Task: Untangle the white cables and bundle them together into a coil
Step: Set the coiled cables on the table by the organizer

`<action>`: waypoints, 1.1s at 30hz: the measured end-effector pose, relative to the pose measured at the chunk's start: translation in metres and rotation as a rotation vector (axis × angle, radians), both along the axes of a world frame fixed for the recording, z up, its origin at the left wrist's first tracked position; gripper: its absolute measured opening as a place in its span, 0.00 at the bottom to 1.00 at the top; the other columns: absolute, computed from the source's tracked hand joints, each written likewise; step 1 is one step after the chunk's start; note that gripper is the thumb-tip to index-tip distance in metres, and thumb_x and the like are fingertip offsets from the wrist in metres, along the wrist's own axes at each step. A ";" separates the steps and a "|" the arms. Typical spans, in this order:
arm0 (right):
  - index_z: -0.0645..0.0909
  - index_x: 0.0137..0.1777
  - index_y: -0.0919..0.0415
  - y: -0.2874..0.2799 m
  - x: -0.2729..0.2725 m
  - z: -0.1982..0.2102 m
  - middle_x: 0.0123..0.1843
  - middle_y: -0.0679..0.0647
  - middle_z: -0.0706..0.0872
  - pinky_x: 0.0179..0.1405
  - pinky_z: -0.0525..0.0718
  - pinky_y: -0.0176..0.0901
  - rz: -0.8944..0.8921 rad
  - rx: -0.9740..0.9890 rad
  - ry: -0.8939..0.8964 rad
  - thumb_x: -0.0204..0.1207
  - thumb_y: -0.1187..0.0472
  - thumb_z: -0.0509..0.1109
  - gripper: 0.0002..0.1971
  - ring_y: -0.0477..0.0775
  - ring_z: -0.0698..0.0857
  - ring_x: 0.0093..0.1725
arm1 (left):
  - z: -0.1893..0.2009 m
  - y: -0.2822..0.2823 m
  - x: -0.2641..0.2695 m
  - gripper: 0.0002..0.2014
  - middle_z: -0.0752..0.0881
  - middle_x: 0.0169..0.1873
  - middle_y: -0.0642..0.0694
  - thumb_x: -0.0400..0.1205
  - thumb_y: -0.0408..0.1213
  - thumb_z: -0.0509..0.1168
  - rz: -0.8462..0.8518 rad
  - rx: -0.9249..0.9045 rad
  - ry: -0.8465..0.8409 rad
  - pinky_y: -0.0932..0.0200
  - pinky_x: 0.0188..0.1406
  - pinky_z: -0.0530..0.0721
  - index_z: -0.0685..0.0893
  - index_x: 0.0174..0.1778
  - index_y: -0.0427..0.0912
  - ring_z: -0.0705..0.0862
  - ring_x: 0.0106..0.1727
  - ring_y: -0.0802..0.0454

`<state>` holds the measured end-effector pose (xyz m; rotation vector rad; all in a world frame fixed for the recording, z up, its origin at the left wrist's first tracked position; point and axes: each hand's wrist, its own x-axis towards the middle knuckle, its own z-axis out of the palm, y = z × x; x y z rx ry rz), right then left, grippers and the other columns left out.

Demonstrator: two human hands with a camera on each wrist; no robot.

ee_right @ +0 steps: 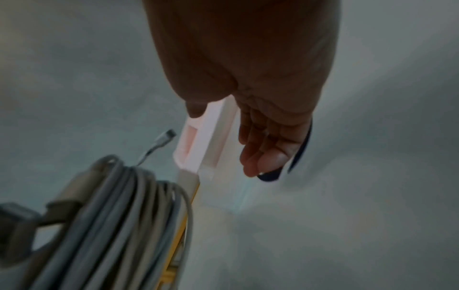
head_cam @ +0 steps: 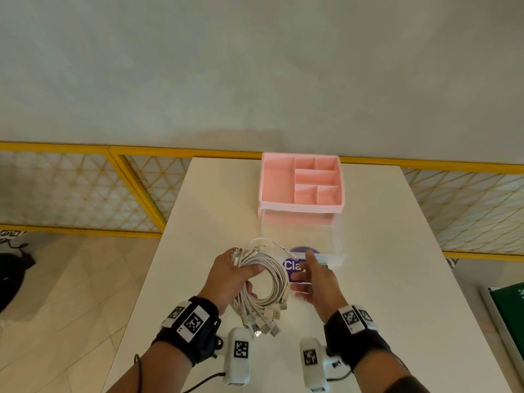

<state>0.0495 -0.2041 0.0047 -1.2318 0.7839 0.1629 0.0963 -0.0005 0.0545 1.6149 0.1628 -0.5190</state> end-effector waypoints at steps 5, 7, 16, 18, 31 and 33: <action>0.83 0.63 0.44 -0.012 -0.009 0.044 0.57 0.54 0.90 0.53 0.88 0.49 0.420 -0.257 -0.254 0.80 0.37 0.67 0.18 0.54 0.91 0.55 | 0.009 -0.029 0.006 0.14 0.91 0.37 0.40 0.74 0.32 0.80 -0.237 0.027 -0.033 0.50 0.26 0.87 0.86 0.53 0.36 0.83 0.25 0.44; 0.83 0.63 0.44 -0.017 -0.007 0.053 0.56 0.56 0.90 0.53 0.90 0.52 0.563 -0.292 -0.245 0.78 0.39 0.71 0.17 0.56 0.91 0.55 | 0.011 -0.044 0.009 0.13 0.91 0.36 0.39 0.75 0.31 0.79 -0.204 -0.025 -0.047 0.50 0.28 0.87 0.87 0.53 0.35 0.84 0.27 0.44; 0.85 0.57 0.64 -0.059 0.042 0.058 0.32 0.59 0.88 0.17 0.76 0.39 0.481 -0.341 -0.046 0.79 0.49 0.71 0.18 0.57 0.83 0.22 | -0.017 -0.100 0.047 0.32 0.91 0.39 0.39 0.66 0.48 0.81 -0.052 -0.048 0.086 0.45 0.44 0.88 0.84 0.60 0.31 0.89 0.39 0.41; 0.84 0.52 0.70 -0.067 0.061 0.048 0.26 0.59 0.83 0.17 0.74 0.39 0.439 -0.301 0.008 0.78 0.53 0.71 0.17 0.58 0.79 0.19 | -0.028 -0.108 0.065 0.45 0.91 0.44 0.40 0.57 0.58 0.82 -0.021 0.033 0.125 0.43 0.53 0.90 0.81 0.64 0.34 0.90 0.45 0.44; 0.78 0.47 0.73 -0.078 0.119 0.005 0.22 0.63 0.81 0.11 0.71 0.34 0.287 -0.258 0.254 0.83 0.61 0.65 0.12 0.56 0.77 0.12 | -0.046 -0.114 0.112 0.14 0.82 0.40 0.45 0.90 0.35 0.54 -0.049 0.224 -0.011 0.45 0.50 0.83 0.80 0.41 0.41 0.81 0.44 0.43; 0.78 0.50 0.76 -0.077 0.122 -0.001 0.28 0.68 0.83 0.11 0.72 0.37 0.249 -0.257 0.258 0.82 0.61 0.65 0.14 0.59 0.80 0.14 | -0.055 -0.114 0.108 0.15 0.86 0.48 0.40 0.90 0.33 0.51 -0.122 0.335 -0.157 0.50 0.51 0.79 0.84 0.51 0.34 0.83 0.52 0.41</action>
